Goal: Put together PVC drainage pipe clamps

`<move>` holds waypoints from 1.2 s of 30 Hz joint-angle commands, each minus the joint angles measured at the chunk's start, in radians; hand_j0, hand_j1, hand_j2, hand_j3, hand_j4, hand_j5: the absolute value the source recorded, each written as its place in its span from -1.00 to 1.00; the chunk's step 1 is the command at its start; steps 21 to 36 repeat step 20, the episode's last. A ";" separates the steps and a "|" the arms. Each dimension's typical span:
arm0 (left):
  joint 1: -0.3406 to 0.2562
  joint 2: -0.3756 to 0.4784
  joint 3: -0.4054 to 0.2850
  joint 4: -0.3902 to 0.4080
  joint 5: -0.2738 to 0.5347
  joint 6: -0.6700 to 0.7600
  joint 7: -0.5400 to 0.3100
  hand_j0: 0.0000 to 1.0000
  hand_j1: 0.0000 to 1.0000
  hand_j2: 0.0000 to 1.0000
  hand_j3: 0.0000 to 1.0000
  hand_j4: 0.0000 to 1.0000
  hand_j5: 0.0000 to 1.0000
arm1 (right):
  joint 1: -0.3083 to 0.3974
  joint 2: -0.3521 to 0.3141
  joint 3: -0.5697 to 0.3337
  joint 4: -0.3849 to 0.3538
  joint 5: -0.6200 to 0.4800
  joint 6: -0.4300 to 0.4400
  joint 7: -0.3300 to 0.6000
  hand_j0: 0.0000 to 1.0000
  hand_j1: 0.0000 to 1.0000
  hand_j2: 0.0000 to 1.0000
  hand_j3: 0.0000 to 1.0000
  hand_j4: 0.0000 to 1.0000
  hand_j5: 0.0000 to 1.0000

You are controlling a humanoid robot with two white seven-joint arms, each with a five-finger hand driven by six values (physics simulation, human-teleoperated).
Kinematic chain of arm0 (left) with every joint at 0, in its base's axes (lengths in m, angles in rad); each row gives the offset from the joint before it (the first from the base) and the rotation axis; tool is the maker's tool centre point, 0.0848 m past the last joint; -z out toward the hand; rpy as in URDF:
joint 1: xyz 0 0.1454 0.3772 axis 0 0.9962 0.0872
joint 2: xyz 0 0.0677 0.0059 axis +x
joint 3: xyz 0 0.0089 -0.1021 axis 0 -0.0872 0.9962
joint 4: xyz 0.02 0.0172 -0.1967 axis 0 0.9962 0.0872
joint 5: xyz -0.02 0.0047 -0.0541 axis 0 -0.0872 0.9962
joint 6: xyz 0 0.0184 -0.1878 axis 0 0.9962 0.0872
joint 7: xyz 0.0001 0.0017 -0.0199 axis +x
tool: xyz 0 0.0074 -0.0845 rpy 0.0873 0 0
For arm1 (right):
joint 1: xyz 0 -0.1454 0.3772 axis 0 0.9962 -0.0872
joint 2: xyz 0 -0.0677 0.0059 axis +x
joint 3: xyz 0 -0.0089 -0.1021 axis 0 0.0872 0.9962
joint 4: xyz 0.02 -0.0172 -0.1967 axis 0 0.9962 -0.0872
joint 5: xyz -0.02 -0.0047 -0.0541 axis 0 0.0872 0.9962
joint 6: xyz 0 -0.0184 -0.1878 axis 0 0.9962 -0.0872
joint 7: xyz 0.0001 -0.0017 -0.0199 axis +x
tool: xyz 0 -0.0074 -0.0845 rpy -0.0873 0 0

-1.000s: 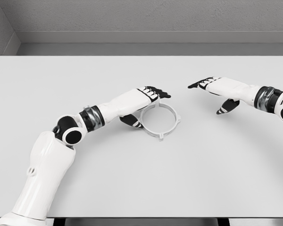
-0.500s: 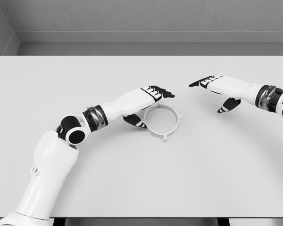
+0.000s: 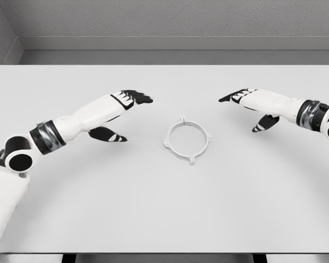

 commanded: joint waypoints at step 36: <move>0.176 0.149 0.249 0.098 0.157 0.003 0.001 1.00 1.00 1.00 1.00 1.00 1.00 | 0.005 -0.061 -0.003 -0.074 -0.004 0.006 0.000 1.00 1.00 1.00 1.00 1.00 1.00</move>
